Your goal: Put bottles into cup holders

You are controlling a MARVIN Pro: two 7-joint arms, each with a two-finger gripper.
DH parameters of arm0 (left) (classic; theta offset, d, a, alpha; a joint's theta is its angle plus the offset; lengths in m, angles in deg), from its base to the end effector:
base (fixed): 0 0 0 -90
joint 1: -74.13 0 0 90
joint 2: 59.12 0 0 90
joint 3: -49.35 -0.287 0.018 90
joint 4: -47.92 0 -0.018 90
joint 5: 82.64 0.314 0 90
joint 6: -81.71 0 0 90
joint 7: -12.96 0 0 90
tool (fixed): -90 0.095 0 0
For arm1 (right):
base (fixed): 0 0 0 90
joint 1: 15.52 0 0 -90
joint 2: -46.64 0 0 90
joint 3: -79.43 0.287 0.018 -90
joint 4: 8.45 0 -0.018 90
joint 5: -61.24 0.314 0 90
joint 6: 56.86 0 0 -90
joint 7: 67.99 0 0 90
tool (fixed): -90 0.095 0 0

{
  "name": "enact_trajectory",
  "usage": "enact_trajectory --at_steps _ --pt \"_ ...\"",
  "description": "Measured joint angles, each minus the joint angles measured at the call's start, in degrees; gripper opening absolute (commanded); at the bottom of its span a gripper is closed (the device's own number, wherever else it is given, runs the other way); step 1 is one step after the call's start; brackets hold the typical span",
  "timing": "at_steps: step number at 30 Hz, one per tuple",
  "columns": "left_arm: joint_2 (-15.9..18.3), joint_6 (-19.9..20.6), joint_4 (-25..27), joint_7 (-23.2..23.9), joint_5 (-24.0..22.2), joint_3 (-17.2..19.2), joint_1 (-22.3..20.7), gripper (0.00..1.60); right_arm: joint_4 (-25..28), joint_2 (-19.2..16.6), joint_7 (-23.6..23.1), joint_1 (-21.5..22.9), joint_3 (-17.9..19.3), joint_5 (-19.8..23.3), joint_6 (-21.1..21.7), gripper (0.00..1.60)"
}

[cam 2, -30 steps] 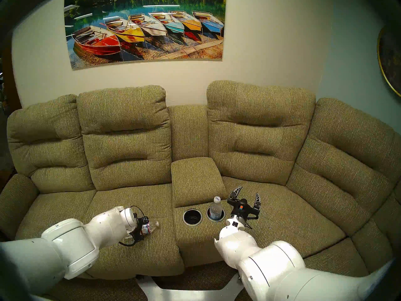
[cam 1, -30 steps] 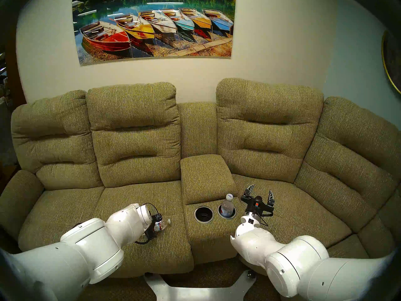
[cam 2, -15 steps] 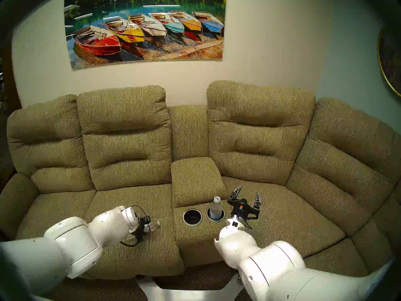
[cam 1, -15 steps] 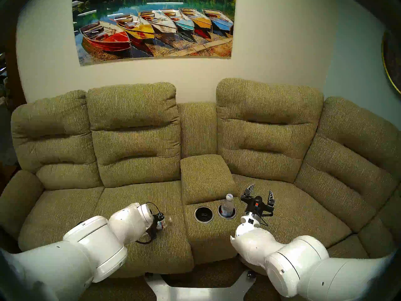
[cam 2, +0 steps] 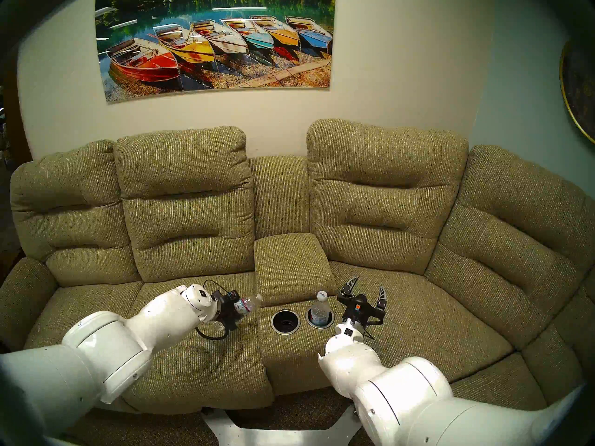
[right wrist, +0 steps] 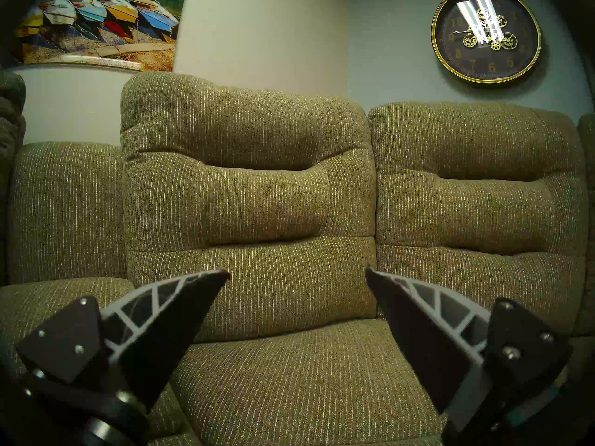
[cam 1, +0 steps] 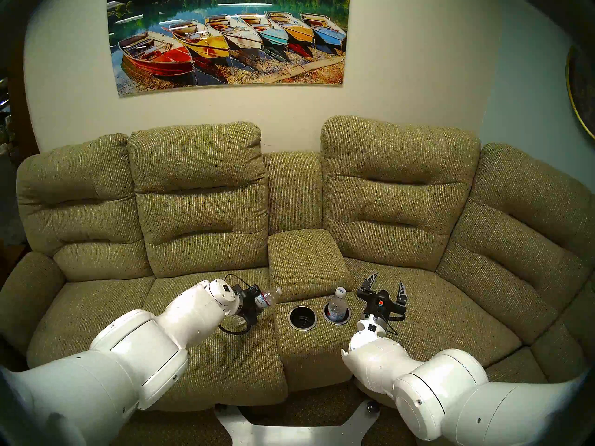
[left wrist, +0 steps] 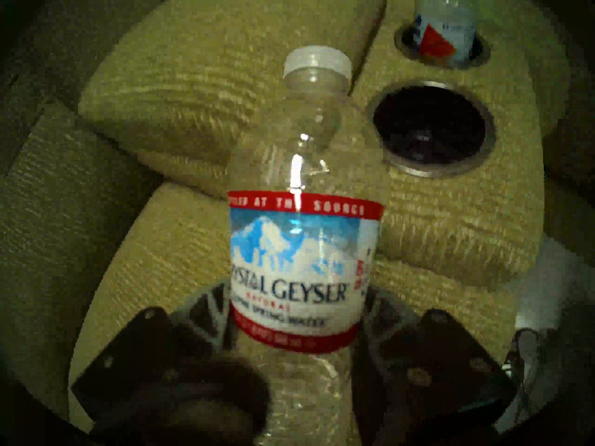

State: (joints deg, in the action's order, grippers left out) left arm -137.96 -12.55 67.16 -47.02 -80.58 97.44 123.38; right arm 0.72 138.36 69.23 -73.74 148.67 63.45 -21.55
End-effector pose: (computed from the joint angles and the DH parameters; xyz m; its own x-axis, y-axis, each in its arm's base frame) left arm 0.4944 0.0050 -0.4679 0.3240 -0.7039 0.6321 -0.7916 -0.5676 -0.2263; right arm 0.4369 -0.0108 -0.4696 -0.1181 0.1082 0.9871 -0.5010 -0.8648 0.0348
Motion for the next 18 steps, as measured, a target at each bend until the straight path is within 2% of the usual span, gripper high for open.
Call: enact_trajectory --at_steps 11,18 --pt "0.5 -6.0 6.6 6.7 -3.8 2.6 3.7 0.00 0.0 0.0 0.0 0.0 0.0 -0.2 0.0 1.60" --pt "0.8 -7.6 11.0 7.5 -6.0 4.6 6.4 0.00 0.0 0.0 -0.2 0.0 0.1 -0.2 0.0 1.60"
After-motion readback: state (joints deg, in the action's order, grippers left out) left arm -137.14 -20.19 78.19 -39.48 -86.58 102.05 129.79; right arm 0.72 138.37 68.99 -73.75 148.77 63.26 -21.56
